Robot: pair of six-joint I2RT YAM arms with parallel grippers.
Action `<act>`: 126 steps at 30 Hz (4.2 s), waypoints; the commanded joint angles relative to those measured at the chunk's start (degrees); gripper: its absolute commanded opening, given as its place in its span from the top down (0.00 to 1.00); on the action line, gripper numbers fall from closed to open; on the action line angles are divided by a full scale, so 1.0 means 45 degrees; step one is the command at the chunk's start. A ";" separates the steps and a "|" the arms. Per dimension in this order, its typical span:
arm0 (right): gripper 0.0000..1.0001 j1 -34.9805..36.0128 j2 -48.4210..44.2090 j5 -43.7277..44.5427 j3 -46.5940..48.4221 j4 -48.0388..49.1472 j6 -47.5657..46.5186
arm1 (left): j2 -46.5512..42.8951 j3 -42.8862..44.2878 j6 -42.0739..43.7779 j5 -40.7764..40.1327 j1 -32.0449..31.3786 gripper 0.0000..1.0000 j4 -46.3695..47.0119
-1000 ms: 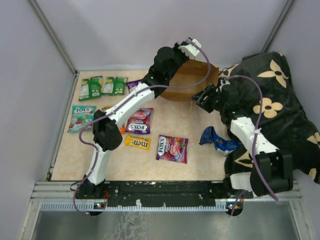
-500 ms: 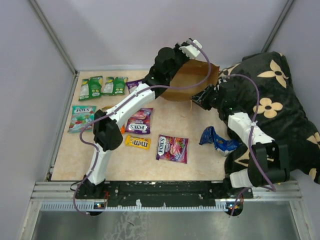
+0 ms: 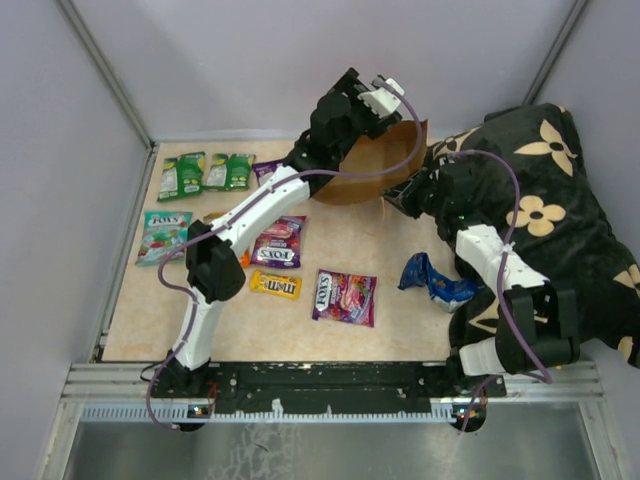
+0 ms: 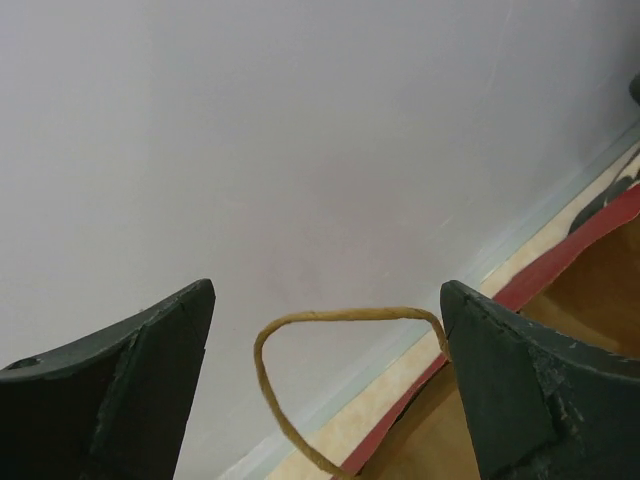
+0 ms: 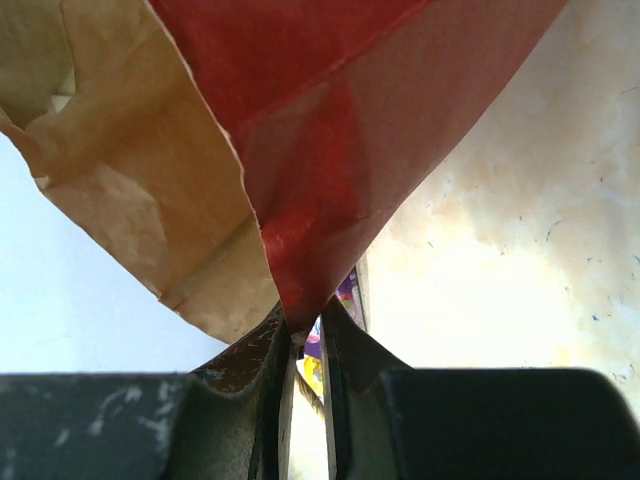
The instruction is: Take the snacks out of the paper bag
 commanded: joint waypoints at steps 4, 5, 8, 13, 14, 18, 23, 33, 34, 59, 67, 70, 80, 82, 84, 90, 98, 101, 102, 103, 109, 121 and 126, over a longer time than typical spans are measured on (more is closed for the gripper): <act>0.87 0.0127 0.0057 -0.0081 0.1072 0.1226 0.1052 | -0.1963 0.0411 -0.0908 0.1046 0.0155 0.00 -0.2520; 0.87 0.0111 0.0113 -0.0049 0.1129 0.1278 0.1178 | -0.2303 0.0415 -0.0881 0.1096 0.0156 0.00 -0.2921; 0.88 0.0122 0.0274 0.0072 0.1397 0.1404 0.1476 | -0.3688 -0.0229 -0.1053 0.1160 0.0184 0.00 -0.3718; 0.88 0.0102 0.0439 0.0243 0.1961 0.1341 0.1790 | -0.6822 -0.2338 -0.2040 0.1865 0.0452 0.00 -0.4033; 0.88 0.0108 0.0471 0.0299 0.2083 0.1298 0.1843 | -0.7493 -0.3048 -0.2275 0.2050 0.0591 0.00 -0.3918; 0.87 0.0103 0.0562 0.0402 0.2318 0.1339 0.2076 | -1.0046 -0.6326 -0.3460 0.2186 0.1319 0.00 -0.2871; 0.87 0.0112 0.0646 0.0459 0.2282 0.1450 0.2353 | -1.1710 -0.9218 -0.4630 0.1542 0.1986 0.00 -0.2541; 0.85 0.0109 0.0395 0.0593 0.2087 0.1573 0.2901 | -1.2185 -1.1847 -0.5990 0.1293 0.2950 0.00 -0.2407; 0.84 0.0117 0.0380 0.0645 0.2086 0.1544 0.3054 | -1.2170 -1.2006 -0.6093 0.1478 0.3042 0.00 -0.2321; 0.01 0.0034 -0.0441 0.1339 0.4403 -0.1263 0.0777 | -1.0680 -1.5242 -0.7486 0.4922 0.3416 0.00 -0.0003; 0.01 0.0030 -0.4340 0.2459 0.3208 -0.4543 -0.4509 | -1.0246 -1.6630 -0.6577 0.4855 0.3498 0.00 0.2413; 0.01 0.0001 -0.5358 0.3069 0.2372 -0.5091 -0.7259 | -0.9665 -1.6618 -0.6165 0.5807 0.3739 0.00 0.3092; 0.01 -0.3429 -0.4080 -0.2300 0.1271 -0.3506 -0.9540 | -0.6892 -1.5441 -0.7297 0.8790 0.5400 0.00 0.6264; 0.01 -0.3548 -0.3353 -0.2574 0.1470 -0.3044 -0.9605 | -0.6474 -1.5082 -0.7489 0.9139 0.5495 0.00 0.6667; 0.01 -0.3542 -0.2723 -0.2873 0.1573 -0.2332 -0.9632 | -0.5932 -1.4639 -0.7662 0.9627 0.5568 0.00 0.6904; 0.02 -0.3532 -0.1270 -0.1940 0.1738 -0.1561 -1.0431 | -0.4327 -1.2685 -0.7577 1.0530 0.5566 0.02 0.6299; 0.13 -0.3136 0.0581 -0.1010 0.2576 -0.1285 -1.1318 | -0.3068 -1.1081 -0.7227 0.9939 0.5566 0.04 0.5748; 0.14 -0.2877 0.1376 -0.0858 0.2863 -0.1181 -1.1847 | -0.2718 -1.0710 -0.6797 0.9958 0.5566 0.04 0.5480; 0.16 -0.2842 0.1618 -0.0879 0.2957 -0.1085 -1.1953 | -0.2595 -1.0589 -0.6712 0.9986 0.5566 0.04 0.5440; 0.17 -0.2835 0.1900 -0.0930 0.3064 -0.0971 -1.2017 | -0.2450 -1.0474 -0.6667 1.0040 0.5571 0.04 0.5418; 0.21 -0.2848 0.3219 -0.1281 0.4018 -0.0311 -1.2863 | -0.2063 -1.0372 -0.6708 0.9878 0.5566 0.04 0.5708; 0.25 -0.2837 0.6221 -0.4608 0.6161 0.2003 -1.2872 | -0.2358 -1.1158 -0.6841 0.9290 0.5551 0.04 0.6793; 0.25 -0.2818 0.7420 -0.5075 0.7874 0.1615 -1.2718 | -0.2164 -1.0796 -0.6678 0.9178 0.5546 0.04 0.6480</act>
